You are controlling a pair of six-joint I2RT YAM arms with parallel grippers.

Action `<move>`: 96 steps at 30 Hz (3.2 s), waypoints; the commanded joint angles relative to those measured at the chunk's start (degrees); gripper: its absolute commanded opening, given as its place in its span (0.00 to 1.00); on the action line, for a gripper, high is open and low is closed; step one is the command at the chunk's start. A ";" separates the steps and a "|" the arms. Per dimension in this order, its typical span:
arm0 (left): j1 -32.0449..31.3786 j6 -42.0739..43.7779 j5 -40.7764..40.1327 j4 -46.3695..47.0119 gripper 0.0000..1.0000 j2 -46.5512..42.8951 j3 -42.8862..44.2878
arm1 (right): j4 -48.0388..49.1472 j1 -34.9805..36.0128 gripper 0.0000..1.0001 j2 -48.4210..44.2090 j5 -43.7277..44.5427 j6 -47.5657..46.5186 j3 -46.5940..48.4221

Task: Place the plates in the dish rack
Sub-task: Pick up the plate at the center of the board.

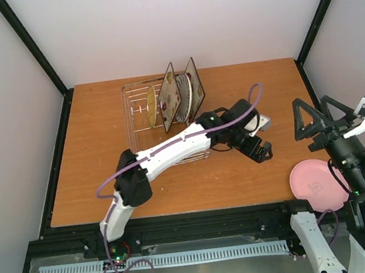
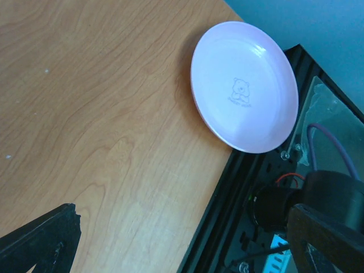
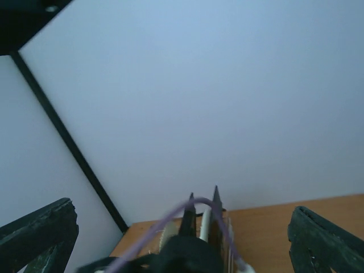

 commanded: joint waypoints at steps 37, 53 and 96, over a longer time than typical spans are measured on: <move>25.77 -8.94 -4.53 17.41 1.00 -36.64 -40.44 | -37.43 -0.20 0.66 29.41 29.10 9.37 -20.79; 36.10 -2.58 0.00 15.56 1.00 -39.91 -45.48 | -20.43 -2.83 0.48 51.17 30.45 16.46 -26.70; 42.38 4.84 5.03 23.08 1.00 -36.51 -43.28 | -24.35 -8.53 0.03 54.37 5.50 18.87 1.03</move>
